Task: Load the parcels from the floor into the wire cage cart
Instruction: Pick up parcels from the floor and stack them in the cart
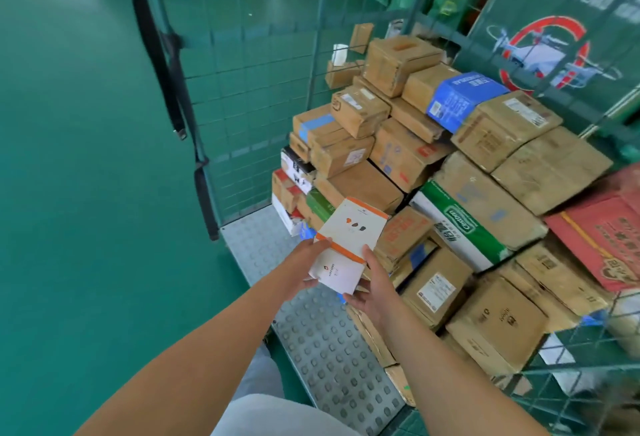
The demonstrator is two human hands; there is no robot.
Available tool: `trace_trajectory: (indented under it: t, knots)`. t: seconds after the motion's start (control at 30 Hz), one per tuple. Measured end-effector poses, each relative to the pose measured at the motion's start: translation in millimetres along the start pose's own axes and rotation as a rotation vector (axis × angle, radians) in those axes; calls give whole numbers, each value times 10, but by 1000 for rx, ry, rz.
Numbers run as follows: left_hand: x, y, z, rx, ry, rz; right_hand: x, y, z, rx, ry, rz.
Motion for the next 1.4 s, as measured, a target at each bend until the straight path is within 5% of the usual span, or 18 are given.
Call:
trace_trajectory:
  t: [0.53,0.87,1.03,1.4]
  knots:
    - [-2313,1962,405,-406,-60,-33,-1864,-1478,-879,123,232,-60]
    - [-3415,2420,288,-598,-172,3,-2706,-2083,-908,401,402,-25]
    - [-3925,2483,103,-641,-196,20,-3144,-2096,-796,140,522,-52]
    - [-4401,2605,-78,-651,-24,-14,-3650,-2180,-778,63,525,-101]
Point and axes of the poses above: each hand's wrist, its own x-axis away from the middle knuckle, its own z-axis out of the back of the hand, y = z × x, the point moved 9 cm from there along -x, towards the middle knuckle, and after that the axes turned 14 degrees about -x, right-handed, at the moved point
